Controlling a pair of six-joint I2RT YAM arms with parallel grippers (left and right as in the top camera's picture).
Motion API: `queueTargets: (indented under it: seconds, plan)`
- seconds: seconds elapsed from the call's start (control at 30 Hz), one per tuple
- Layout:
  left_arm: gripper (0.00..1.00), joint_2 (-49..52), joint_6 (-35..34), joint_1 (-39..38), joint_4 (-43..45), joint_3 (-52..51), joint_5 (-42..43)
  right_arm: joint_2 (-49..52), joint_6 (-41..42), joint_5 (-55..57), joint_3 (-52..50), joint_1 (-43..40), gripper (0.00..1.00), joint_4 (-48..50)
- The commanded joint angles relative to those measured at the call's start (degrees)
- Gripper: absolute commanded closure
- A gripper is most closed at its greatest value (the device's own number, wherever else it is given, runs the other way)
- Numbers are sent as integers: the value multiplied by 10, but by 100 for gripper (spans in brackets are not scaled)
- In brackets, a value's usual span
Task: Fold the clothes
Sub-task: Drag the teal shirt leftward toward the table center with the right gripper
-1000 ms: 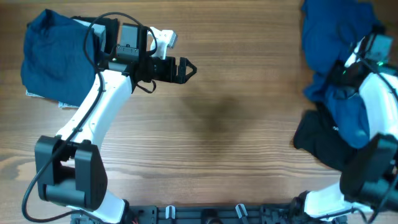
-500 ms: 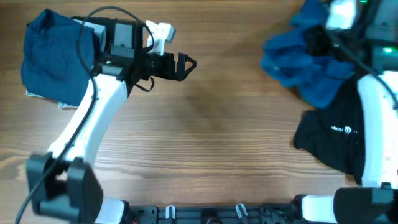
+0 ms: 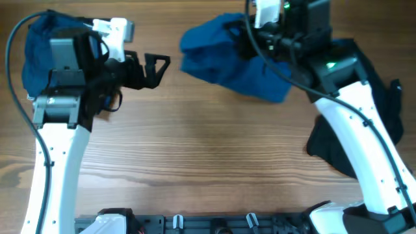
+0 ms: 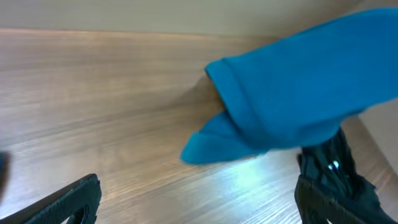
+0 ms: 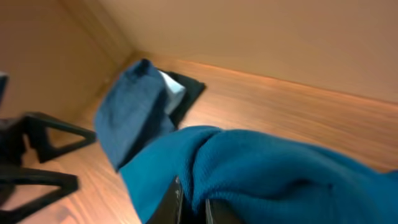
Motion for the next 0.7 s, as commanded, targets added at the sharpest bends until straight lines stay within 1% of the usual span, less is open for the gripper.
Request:
queueTargets:
  seconds: [0.0, 0.13, 0.27, 0.4, 0.63, 0.67]
  plan:
    - [0, -24, 7, 37, -29, 9, -2, 2, 91, 82, 22, 55, 96, 46]
    - [0, -42, -1, 81, -47, 9, -2, 24, 142, 136, 22, 100, 96, 85]
    - [0, -59, -8, 117, -57, 9, -2, 65, 160, 143, 21, 132, 96, 130]
    - [0, -75, -8, 140, -69, 9, -2, 111, 180, 156, 21, 146, 96, 184]
    - [0, -79, -8, 156, -71, 9, -2, 195, 205, 173, 21, 147, 96, 332]
    - [0, -78, -8, 156, -71, 9, -2, 224, 205, 178, 21, 148, 96, 386]
